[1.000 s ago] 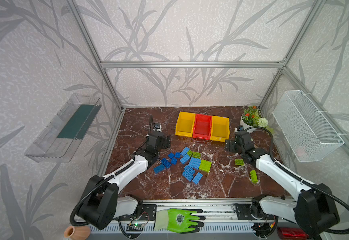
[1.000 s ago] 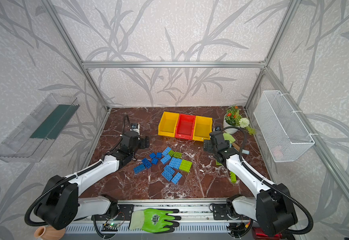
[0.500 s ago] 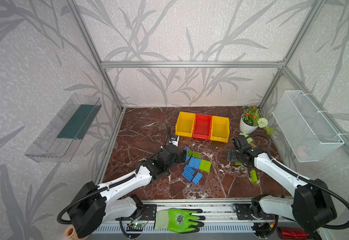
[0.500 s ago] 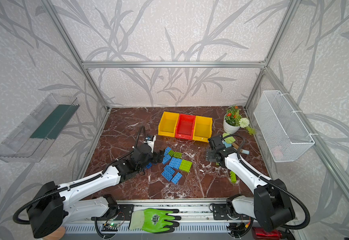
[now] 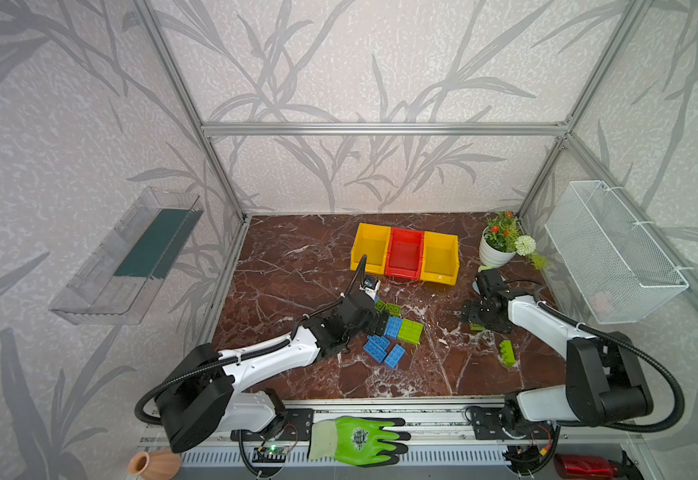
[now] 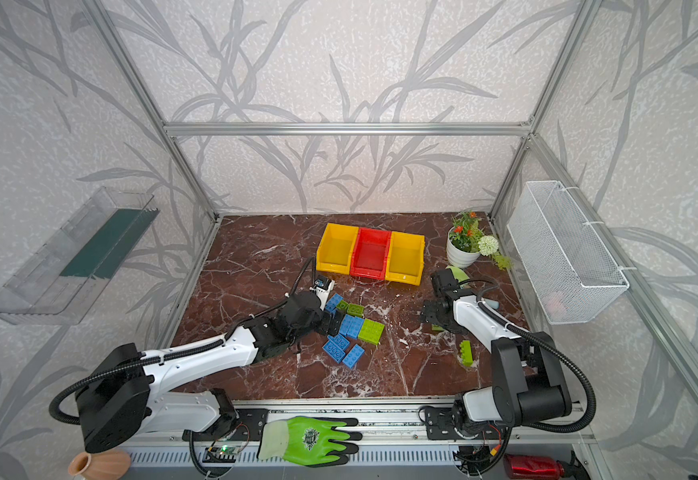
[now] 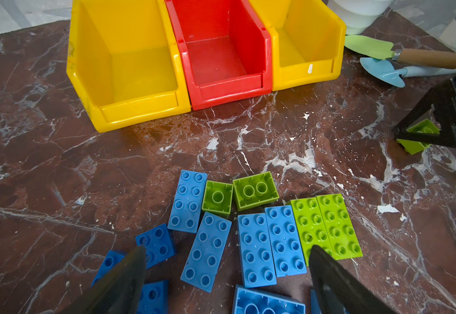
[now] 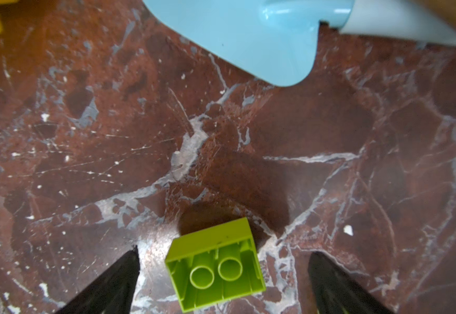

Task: Sort the legos into containers by color
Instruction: 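Close the right gripper on the lime-green brick and lift it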

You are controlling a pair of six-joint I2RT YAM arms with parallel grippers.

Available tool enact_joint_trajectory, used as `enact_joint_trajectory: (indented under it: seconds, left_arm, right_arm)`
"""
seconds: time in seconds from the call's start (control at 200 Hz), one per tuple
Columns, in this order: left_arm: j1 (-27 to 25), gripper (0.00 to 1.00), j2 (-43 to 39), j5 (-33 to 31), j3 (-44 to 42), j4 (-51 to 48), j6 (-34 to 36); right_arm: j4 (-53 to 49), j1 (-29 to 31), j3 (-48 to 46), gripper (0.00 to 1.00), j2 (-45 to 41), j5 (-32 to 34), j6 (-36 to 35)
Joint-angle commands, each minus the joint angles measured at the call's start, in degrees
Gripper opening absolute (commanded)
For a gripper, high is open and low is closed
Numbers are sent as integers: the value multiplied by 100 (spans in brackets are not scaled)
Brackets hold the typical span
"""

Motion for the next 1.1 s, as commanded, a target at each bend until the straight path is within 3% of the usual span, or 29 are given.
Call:
enact_joint_trajectory:
  seconds: [0.0,0.235,0.65,0.855,1.095]
  left_arm:
    - [-23,92,66,39,218,-12,204]
    - [-31,93,93,-77,227,-95,283]
    - [-31,93,-102,-173,104,-154,307]
    - [-32,93,-136,-174,31,-152,280]
    - [-32,92,-299,-205,-63,-221,261]
  right_arm:
    - [-116,-12,263,94,379,-710,-114]
    - [-74,-3,393,79,933,-1211,-141]
    - [-124,93,416,71,826,-1284,-57]
    - [419,180,285,72,726,-1815,293]
    - [508,440,599,73,970,-1920,441]
